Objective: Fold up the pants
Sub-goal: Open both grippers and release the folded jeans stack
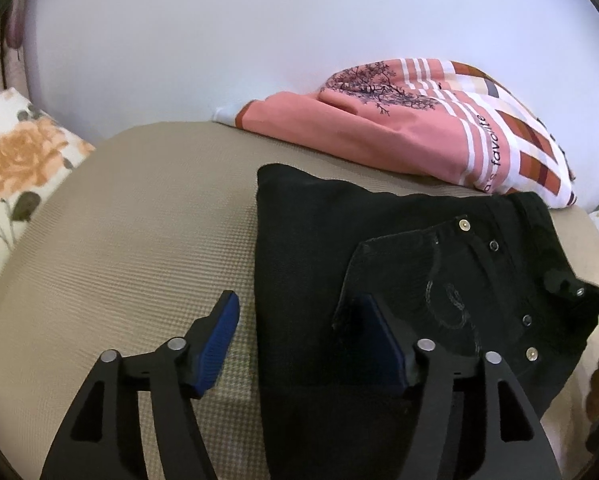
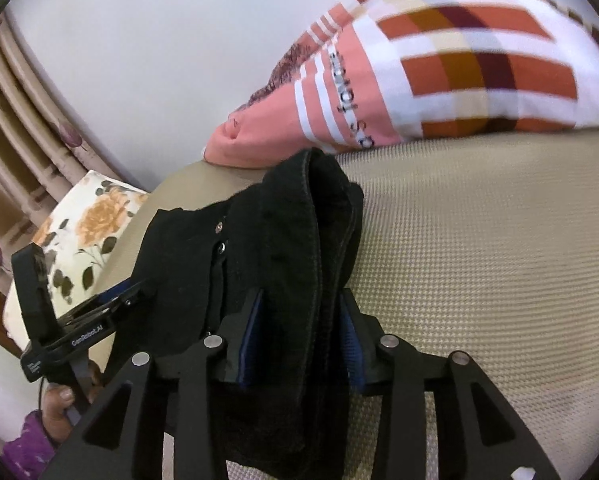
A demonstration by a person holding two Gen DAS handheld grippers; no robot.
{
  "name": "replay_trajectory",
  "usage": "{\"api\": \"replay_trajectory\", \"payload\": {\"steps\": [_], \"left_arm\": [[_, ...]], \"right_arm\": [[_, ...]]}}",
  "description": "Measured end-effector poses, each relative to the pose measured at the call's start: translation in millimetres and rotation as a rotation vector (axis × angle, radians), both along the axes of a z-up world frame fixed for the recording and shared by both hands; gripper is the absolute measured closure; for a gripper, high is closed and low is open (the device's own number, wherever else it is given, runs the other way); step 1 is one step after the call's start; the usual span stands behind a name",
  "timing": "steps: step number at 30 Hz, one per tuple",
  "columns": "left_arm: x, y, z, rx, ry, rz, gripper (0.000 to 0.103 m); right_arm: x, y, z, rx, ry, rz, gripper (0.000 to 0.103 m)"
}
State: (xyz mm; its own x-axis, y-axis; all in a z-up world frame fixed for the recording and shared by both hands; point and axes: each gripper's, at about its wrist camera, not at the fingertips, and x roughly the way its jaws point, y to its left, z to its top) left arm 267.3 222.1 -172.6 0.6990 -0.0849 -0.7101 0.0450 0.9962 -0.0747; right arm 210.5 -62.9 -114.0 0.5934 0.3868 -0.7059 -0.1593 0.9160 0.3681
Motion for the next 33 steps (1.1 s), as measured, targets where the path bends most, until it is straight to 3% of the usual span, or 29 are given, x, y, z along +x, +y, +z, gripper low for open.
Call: {"api": "replay_trajectory", "payload": {"steps": [3, 7, 11, 14, 16, 18, 22, 26, 33], "left_arm": [[-9, -3, 6, 0.029, -0.028, 0.016, 0.026], [-23, -7, 15, 0.039, -0.064, 0.028, 0.021], [-38, -11, 24, 0.018, -0.079, 0.035, 0.017], [-50, -16, 32, 0.046, -0.088, 0.072, 0.008], [-62, -22, 39, 0.066, -0.104, 0.078, 0.007], [-71, -25, 45, 0.066, -0.112, 0.076, 0.005], [-98, -34, 63, 0.079, -0.158, 0.081, 0.001], [-124, -40, 81, 0.090, -0.195, 0.089, 0.000], [-157, -51, 101, 0.107, -0.230, 0.096, 0.000]], "right_arm": [[-12, 5, 15, -0.049, -0.059, -0.010, 0.064], [-32, 22, 33, -0.144, -0.127, 0.027, 0.045], [-53, 38, 40, -0.193, -0.156, 0.062, 0.040], [-67, 42, 40, -0.195, -0.149, 0.063, 0.038], [-76, 46, 40, -0.198, -0.143, 0.055, 0.024], [-87, 49, 43, -0.207, -0.153, 0.049, 0.023], [-108, 55, 55, -0.269, -0.185, -0.004, 0.003], [-127, 54, 69, -0.272, -0.234, -0.024, 0.001], [-140, 54, 82, -0.303, -0.210, -0.034, 0.001]]}}
